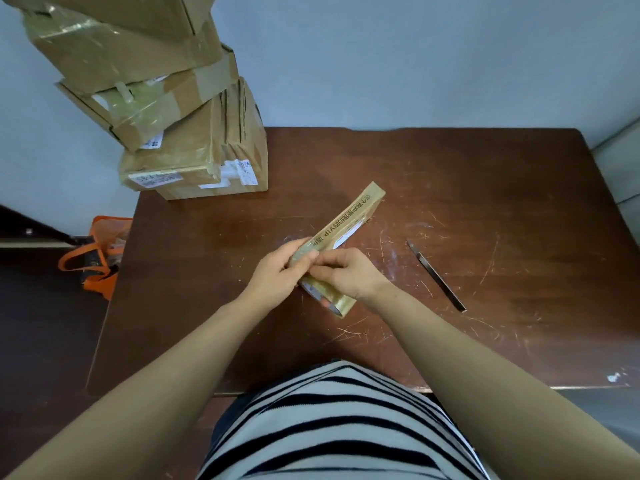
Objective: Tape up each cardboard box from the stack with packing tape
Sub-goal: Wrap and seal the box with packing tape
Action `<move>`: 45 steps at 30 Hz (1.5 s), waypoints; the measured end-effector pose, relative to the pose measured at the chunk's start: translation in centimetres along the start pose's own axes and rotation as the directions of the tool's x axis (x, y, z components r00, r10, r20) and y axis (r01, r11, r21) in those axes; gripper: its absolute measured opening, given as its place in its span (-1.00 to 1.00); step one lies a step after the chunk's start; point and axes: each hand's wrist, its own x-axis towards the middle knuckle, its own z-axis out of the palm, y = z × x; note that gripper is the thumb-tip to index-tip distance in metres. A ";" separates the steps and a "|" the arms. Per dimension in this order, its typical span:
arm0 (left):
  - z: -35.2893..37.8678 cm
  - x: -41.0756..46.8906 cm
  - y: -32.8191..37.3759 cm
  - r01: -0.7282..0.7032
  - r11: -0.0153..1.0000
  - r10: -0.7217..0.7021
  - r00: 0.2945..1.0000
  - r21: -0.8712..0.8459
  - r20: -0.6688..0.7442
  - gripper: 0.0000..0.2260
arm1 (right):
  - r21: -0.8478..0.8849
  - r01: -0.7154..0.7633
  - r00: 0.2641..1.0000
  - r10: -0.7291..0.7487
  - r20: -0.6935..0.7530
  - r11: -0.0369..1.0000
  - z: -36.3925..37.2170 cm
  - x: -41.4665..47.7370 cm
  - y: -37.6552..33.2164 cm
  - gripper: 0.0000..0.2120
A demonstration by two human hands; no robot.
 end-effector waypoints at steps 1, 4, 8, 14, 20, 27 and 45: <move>0.1 0.0 -0.1 -0.021 0.999 0.022 1.000 0.048 -0.019 -0.79 | 0.047 -0.015 1.000 0.015 0.016 0.999 0.0 -0.1 0.0 -0.86; 0.0 0.5 -0.3 -0.032 0.990 0.042 0.997 0.134 -0.072 -0.78 | 0.058 -0.004 0.998 0.000 0.059 0.998 0.2 -0.5 0.3 -0.69; -0.4 0.7 -0.1 -0.007 0.999 0.016 0.986 0.053 -0.166 -0.82 | 0.173 0.087 0.996 -0.086 -0.012 0.981 0.1 -0.9 1.1 -0.71; -0.4 1.6 -0.2 0.094 0.985 -0.114 0.984 -0.147 -0.136 -0.92 | 0.174 0.129 0.991 -0.120 -0.063 0.976 0.1 -1.0 0.9 -0.78; -0.2 2.5 -0.4 0.198 0.927 -0.259 0.952 -0.320 -0.162 -0.82 | 0.242 0.148 0.988 -0.133 -0.080 0.959 -0.3 -1.8 0.7 -0.66; -0.1 3.4 -0.2 0.366 0.813 -0.443 0.893 -0.452 -0.073 -0.91 | 0.153 0.249 0.969 -0.246 -0.036 0.956 -0.2 -0.3 0.5 -0.72; -0.5 5.5 -3.7 0.267 0.956 -0.292 0.908 -0.123 -0.301 -0.76 | -0.521 -0.202 0.979 0.167 -0.113 0.830 0.5 -3.9 4.6 -0.74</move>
